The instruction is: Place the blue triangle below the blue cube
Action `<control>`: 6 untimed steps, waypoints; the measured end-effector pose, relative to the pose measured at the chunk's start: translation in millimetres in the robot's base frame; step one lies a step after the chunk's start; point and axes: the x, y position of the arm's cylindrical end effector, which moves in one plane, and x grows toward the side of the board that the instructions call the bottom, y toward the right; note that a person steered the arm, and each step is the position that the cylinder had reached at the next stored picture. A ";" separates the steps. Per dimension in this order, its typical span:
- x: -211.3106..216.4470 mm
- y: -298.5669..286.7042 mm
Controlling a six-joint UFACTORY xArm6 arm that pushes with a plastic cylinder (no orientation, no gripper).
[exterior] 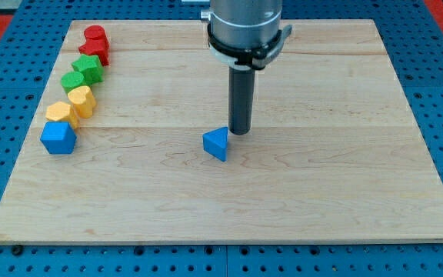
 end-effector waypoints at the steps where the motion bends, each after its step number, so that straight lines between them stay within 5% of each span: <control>1: 28.8 -36.1; 3: 40.6 -124.2; 6: 83.0 -149.6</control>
